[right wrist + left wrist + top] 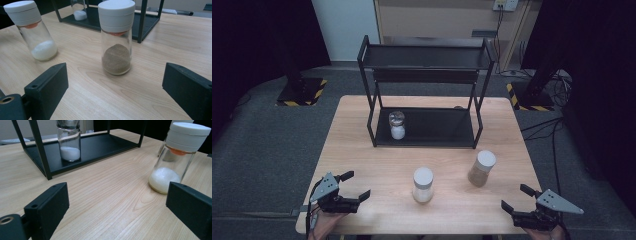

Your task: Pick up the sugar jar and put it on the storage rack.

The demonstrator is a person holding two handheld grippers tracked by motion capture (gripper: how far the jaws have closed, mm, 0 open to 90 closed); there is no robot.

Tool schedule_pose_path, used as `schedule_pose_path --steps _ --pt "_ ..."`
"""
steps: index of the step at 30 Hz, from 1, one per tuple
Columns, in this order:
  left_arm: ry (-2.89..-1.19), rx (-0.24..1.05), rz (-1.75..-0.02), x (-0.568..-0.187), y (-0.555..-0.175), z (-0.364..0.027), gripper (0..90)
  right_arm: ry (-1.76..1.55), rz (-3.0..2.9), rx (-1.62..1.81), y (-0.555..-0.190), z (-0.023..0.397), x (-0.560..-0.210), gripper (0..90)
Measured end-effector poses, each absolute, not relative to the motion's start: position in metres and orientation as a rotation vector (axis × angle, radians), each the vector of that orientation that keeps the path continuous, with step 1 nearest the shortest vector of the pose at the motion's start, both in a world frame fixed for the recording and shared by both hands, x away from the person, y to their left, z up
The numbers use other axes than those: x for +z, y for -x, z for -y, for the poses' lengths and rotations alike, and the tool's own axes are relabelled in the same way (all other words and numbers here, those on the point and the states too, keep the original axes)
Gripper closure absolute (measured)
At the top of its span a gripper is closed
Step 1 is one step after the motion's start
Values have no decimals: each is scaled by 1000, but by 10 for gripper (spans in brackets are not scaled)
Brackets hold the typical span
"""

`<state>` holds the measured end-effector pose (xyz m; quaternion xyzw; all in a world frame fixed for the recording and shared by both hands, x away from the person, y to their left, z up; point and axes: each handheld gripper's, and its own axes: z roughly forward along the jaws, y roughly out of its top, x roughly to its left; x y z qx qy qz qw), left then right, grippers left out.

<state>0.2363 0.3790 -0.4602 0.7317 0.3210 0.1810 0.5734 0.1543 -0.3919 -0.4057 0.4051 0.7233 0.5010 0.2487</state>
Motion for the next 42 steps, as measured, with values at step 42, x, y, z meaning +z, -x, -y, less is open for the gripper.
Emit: schedule_pose_path --steps 42 --pt "-1746 412 -764 -458 -238 -376 24 -858 -2165 1477 -218 327 -357 63"
